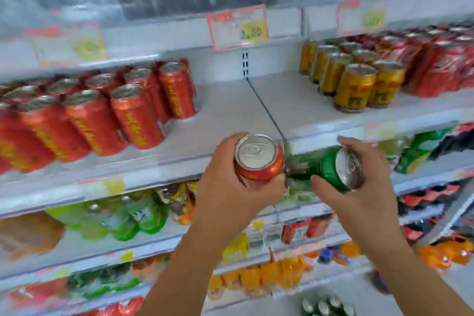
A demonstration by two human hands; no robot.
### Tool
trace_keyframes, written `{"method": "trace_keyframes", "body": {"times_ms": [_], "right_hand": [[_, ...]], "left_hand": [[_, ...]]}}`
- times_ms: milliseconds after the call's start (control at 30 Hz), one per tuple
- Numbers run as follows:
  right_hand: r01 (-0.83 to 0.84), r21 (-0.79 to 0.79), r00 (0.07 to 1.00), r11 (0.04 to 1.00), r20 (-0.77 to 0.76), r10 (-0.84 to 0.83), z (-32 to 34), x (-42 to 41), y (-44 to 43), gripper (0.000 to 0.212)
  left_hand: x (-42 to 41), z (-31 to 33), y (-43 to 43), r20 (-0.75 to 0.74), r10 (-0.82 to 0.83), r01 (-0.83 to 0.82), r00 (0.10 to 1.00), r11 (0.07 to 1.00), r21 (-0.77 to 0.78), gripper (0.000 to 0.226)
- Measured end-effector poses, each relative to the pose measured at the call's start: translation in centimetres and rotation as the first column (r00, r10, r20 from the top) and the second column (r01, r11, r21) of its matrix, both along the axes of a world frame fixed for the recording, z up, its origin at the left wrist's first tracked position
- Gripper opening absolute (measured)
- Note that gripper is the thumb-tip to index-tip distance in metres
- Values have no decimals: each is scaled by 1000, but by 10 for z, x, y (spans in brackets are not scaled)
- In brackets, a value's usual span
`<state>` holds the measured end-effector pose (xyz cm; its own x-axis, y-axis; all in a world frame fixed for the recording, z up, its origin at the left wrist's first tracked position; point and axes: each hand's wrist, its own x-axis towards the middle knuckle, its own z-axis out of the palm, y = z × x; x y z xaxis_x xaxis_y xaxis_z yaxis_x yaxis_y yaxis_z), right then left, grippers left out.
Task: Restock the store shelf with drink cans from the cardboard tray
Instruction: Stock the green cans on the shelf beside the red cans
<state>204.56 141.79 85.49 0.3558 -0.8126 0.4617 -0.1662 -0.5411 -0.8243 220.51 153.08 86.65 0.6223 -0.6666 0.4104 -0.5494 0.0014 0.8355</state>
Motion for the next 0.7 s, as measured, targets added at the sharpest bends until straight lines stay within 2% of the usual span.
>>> {"method": "trace_keyframes", "body": {"times_ms": [67, 167, 300, 400, 567, 700], "right_hand": [[-40, -87, 999, 995, 21, 42, 24, 20, -1, 65], [-90, -119, 993, 989, 64, 99, 51, 56, -5, 67], [-145, -66, 986, 987, 71, 149, 70, 105, -16, 72], [-142, -48, 990, 989, -12, 141, 75, 137, -32, 72], [-128, -58, 981, 990, -155, 118, 70, 169, -59, 65], [-110, -49, 977, 993, -191, 99, 66, 180, -75, 61]], "left_hand": [[17, 25, 14, 30, 56, -54, 998, 996, -69, 62], [49, 51, 31, 64, 149, -140, 987, 982, -130, 54], [104, 53, 36, 50, 278, -273, 959, 958, -86, 66], [128, 50, 30, 68, 341, -339, 938, 940, -34, 75], [136, 50, 10, 111, 326, -329, 939, 944, 17, 74], [137, 41, -8, 179, 338, -350, 924, 936, 40, 75]]}}
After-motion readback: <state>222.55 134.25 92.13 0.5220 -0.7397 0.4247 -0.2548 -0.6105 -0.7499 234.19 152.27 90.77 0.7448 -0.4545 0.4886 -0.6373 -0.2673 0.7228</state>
